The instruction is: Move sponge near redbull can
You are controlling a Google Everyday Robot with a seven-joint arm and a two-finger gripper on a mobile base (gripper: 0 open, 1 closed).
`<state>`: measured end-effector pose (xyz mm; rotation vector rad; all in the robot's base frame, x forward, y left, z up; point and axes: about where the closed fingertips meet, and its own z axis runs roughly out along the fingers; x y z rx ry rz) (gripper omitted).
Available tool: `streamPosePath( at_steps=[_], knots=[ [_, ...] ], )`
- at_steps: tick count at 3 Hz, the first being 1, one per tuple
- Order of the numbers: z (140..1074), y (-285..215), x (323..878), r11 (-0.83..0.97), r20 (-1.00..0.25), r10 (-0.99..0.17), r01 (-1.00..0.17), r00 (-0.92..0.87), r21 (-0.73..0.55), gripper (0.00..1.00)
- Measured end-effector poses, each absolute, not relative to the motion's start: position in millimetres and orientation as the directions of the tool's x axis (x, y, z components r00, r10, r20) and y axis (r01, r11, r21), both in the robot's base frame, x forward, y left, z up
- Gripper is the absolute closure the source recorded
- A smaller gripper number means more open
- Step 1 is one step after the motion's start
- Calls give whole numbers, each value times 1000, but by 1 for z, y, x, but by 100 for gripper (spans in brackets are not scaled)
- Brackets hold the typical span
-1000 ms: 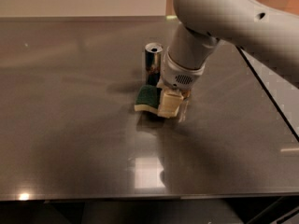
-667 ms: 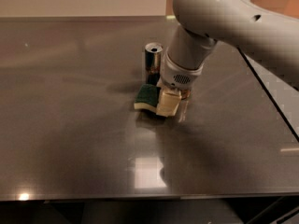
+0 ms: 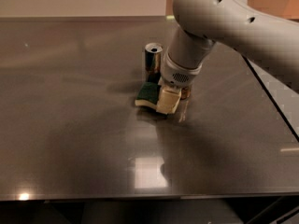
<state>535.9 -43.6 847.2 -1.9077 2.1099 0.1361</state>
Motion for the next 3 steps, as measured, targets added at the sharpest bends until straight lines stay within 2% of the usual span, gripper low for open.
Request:
streamPosePath(
  at_steps=[1, 2, 3],
  knots=[
    [844, -49, 542, 135, -278, -956, -983, -97, -122, 12],
    [840, -53, 544, 140, -287, -953, -983, -101, -115, 0],
    [840, -53, 544, 139, -287, -953, -983, -101, -115, 0]
  ],
)
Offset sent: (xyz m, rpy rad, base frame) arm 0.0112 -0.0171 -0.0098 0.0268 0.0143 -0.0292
